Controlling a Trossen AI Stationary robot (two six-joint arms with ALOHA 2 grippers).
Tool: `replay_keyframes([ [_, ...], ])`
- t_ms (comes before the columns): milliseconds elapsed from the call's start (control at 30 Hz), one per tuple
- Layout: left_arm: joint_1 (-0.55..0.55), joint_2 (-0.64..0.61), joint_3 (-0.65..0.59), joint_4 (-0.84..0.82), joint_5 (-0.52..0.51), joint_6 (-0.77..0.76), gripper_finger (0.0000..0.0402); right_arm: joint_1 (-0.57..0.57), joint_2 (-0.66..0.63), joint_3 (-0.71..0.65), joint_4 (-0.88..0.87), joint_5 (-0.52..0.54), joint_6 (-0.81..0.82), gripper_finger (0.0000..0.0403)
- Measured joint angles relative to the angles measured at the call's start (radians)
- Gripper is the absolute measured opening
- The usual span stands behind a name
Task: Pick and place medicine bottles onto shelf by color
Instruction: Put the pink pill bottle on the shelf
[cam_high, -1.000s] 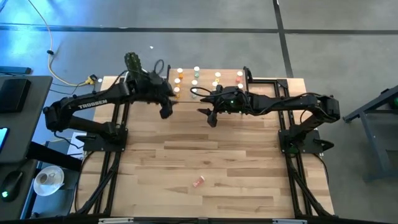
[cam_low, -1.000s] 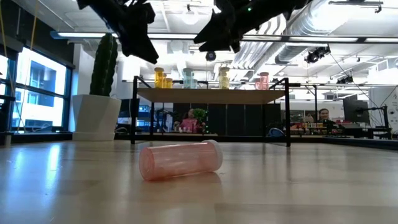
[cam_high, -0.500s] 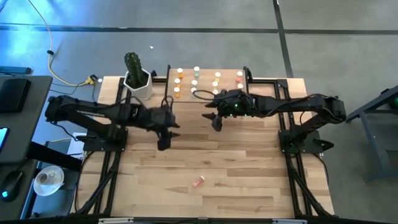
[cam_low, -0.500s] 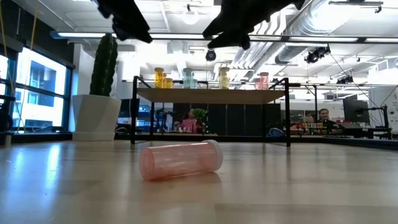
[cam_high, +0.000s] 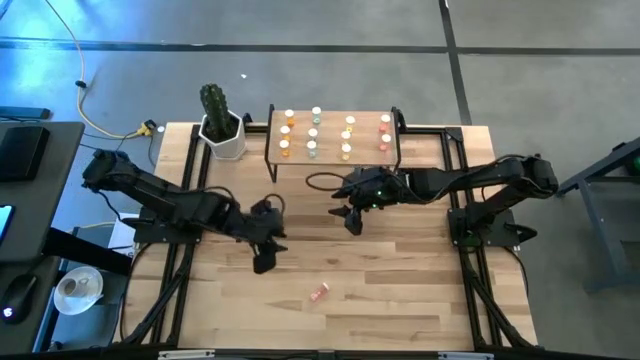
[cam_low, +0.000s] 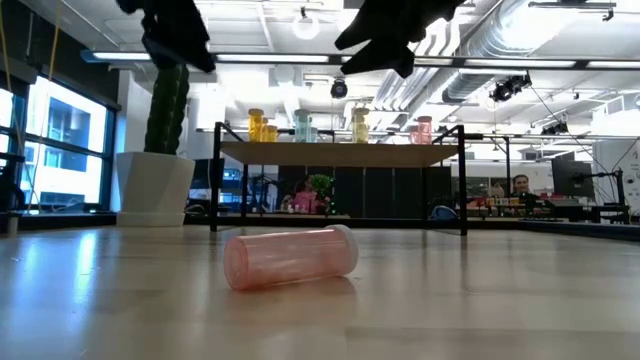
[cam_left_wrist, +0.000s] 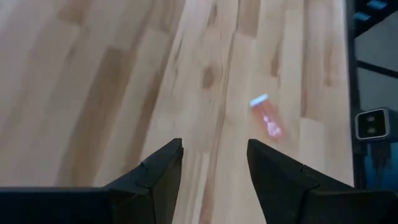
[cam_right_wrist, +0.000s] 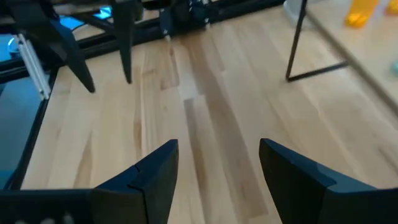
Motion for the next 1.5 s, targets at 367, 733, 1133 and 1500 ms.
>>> replay_keyframes([
  [367, -0.093, 0.240, 0.000, 0.266, 0.065, -0.144, 0.0195, 0.070, 0.000, 0.000, -0.102, 0.053, 0.077, 0.0216],
  [733, -0.148, 0.450, 0.000, 0.540, 0.089, -0.144, 0.0186, 0.124, 0.000, 0.000, -0.147, 0.100, 0.146, 0.0216],
  [1133, -0.157, 0.639, 0.180, 0.375, 0.069, -0.090, 0.0186, 0.177, 0.001, 0.000, -0.146, 0.100, 0.185, 0.0216],
  [1500, -0.160, 0.696, 0.211, 0.340, 0.030, -0.090, 0.0186, 0.196, 0.001, 0.000, -0.152, 0.101, 0.189, 0.0216],
])
